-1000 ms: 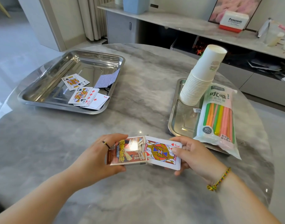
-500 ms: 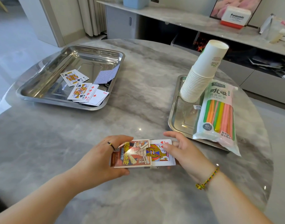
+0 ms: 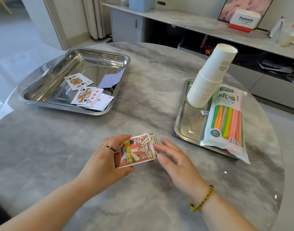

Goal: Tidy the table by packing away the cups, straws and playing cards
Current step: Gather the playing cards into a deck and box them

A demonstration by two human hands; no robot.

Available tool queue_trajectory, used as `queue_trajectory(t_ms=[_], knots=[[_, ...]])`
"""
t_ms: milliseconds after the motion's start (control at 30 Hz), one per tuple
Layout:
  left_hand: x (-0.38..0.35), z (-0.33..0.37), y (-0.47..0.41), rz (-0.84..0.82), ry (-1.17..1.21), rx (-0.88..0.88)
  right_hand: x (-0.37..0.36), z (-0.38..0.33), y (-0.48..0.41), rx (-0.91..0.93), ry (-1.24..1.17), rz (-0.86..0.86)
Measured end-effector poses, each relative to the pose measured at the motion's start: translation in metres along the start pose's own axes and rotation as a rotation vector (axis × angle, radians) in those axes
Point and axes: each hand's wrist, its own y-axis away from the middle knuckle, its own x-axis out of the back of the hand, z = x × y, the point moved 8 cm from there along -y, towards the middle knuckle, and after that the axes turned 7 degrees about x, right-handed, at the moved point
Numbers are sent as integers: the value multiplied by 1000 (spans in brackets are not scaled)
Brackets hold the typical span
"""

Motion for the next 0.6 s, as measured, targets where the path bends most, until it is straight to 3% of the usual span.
queue_trajectory(t_ms=[200, 367, 600], knots=[[-2, -3, -3, 10, 0, -5, -7, 0, -1, 19, 20, -85], [-14, -11, -10, -74, -58, 34, -2, 12, -4, -37, -79, 12], [-27, -20, -14, -175, -221, 31, 16, 22, -8, 43, 456, 126]])
